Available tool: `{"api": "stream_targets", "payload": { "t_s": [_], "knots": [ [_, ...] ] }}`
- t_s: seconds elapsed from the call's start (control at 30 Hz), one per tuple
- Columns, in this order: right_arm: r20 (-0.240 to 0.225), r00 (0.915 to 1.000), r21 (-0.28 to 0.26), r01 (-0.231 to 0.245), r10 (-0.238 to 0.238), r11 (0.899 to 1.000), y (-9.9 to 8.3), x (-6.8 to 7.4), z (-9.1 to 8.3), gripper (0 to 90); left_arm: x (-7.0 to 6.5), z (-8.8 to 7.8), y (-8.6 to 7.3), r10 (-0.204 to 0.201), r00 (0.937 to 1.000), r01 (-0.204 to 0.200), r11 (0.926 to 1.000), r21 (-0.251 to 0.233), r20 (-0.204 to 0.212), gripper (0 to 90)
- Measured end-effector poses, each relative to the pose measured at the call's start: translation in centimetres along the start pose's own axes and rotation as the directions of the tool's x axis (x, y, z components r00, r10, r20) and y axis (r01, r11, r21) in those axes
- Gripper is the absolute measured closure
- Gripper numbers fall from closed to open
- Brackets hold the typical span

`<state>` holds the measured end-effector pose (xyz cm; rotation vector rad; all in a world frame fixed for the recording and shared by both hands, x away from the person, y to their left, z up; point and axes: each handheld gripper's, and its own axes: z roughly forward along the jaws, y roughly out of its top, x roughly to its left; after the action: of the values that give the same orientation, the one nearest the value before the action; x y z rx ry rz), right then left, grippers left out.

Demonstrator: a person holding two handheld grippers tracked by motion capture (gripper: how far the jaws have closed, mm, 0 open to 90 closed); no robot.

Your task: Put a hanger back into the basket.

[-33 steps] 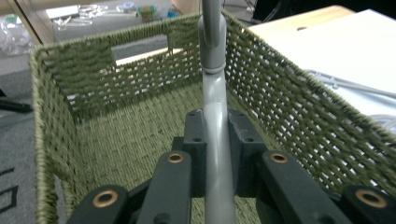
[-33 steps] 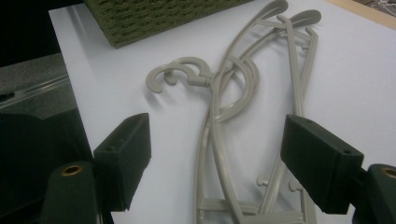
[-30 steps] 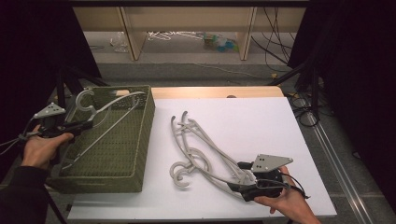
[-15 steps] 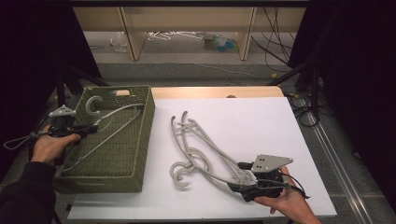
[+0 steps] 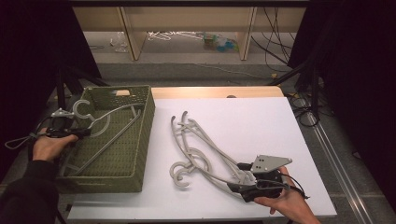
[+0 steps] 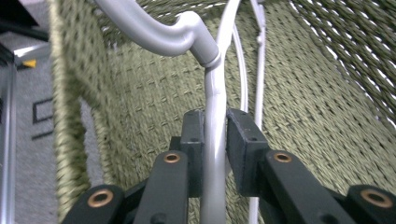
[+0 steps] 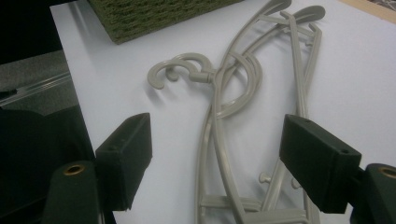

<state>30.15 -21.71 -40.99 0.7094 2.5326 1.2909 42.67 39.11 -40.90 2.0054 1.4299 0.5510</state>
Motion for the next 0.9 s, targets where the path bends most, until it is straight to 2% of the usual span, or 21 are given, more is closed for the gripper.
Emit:
{"api": "stream_targets", "payload": {
  "t_s": [0.07, 0.1, 0.13, 0.17, 0.2, 0.23, 0.27, 0.33, 0.53, 0.6, 0.67, 0.7, 0.73, 0.77, 0.83, 0.9],
  "knots": [
    [0.002, 1.0000, 0.001, 0.000, 0.000, 1.000, -0.1, 0.0, 0.0, 26.5, 0.3, 0.1, -0.2, -0.015, 0.9999, 0.015, 0.9999, 0.000, 0.002, 75.8],
    [0.001, 1.0000, 0.000, 0.000, 0.000, 1.000, -0.1, -0.1, 0.0, 26.5, 0.2, 0.2, -0.3, -0.048, 0.9989, 0.048, 0.9984, -0.029, 0.002, 75.7],
    [0.002, 1.0000, 0.000, -0.002, 0.002, 1.000, -0.1, -0.1, 0.0, 26.4, 0.4, 0.0, -0.3, -0.029, 0.9996, 0.029, 0.9996, -0.007, 0.000, 75.1],
    [0.002, 1.0000, 0.003, -0.004, 0.004, 1.000, -0.1, -0.1, 0.0, 26.4, 0.4, 0.0, -0.4, -0.040, 0.9992, 0.040, 0.9992, -0.008, -0.005, 73.0],
    [0.002, 1.0000, 0.004, -0.004, 0.004, 1.000, -0.1, -0.1, 0.0, 26.4, 0.2, 0.1, -0.4, -0.078, 0.9969, 0.077, 0.9965, -0.033, -0.014, 70.6],
    [0.002, 1.0000, 0.004, -0.002, 0.002, 1.000, -0.1, -0.1, 0.0, 26.5, 0.2, -0.1, -0.4, -0.079, 0.9966, 0.079, 0.9965, -0.029, -0.024, 68.5],
    [0.006, 1.0000, 0.000, 0.000, 0.000, 1.000, -0.1, -0.1, 0.1, 26.4, 0.3, -0.4, -0.5, -0.052, 0.9981, 0.051, 0.9986, -0.011, -0.034, 65.2],
    [0.002, 1.0000, 0.003, -0.002, 0.002, 1.000, -0.1, -0.1, 0.1, 26.5, 0.0, -0.8, -0.5, -0.054, 0.9977, 0.053, 0.9985, -0.009, -0.041, 59.2],
    [0.005, 1.0000, 0.002, -0.003, 0.003, 1.000, -0.1, -0.1, 0.1, 26.4, -0.7, -3.0, -0.7, -0.088, 0.9952, 0.085, 0.9932, -0.080, -0.042, 44.6],
    [0.006, 1.0000, 0.002, -0.005, 0.005, 1.000, -0.2, -0.1, 0.2, 26.3, -1.2, -4.0, -0.7, -0.100, 0.9943, 0.095, 0.9889, -0.114, -0.038, 41.4],
    [0.005, 0.9999, 0.003, -0.009, 0.009, 1.000, -0.2, -0.1, 0.3, 26.1, -2.1, -4.7, -0.7, -0.140, 0.9899, 0.135, 0.9753, -0.175, -0.019, 37.1],
    [0.003, 1.0000, 0.004, -0.009, 0.009, 1.000, -0.2, -0.1, 0.3, 26.0, -2.6, -5.1, -0.7, -0.146, 0.9892, 0.143, 0.9705, -0.194, -0.001, 35.5],
    [0.001, 1.0000, 0.001, -0.008, 0.008, 1.000, -0.2, -0.1, 0.4, 26.0, -3.2, -5.6, -0.7, -0.147, 0.9890, 0.147, 0.9643, -0.221, 0.015, 34.2],
    [0.004, 1.0000, -0.001, -0.009, 0.009, 1.000, -0.3, -0.1, 0.5, 26.0, -3.6, -5.8, -0.8, -0.146, 0.9890, 0.147, 0.9616, -0.232, 0.021, 32.4],
    [0.014, 0.9997, -0.009, -0.018, 0.018, 1.000, -0.3, -0.1, 0.6, 26.0, -4.9, -6.3, -0.8, -0.131, 0.9899, 0.141, 0.9557, -0.259, 0.054, 32.1],
    [0.026, 0.9994, -0.019, -0.021, 0.021, 1.000, -0.4, -0.2, 0.7, 25.8, -6.3, -6.6, -0.7, -0.122, 0.9880, 0.144, 0.9473, -0.286, 0.094, 30.8]
  ]
}}
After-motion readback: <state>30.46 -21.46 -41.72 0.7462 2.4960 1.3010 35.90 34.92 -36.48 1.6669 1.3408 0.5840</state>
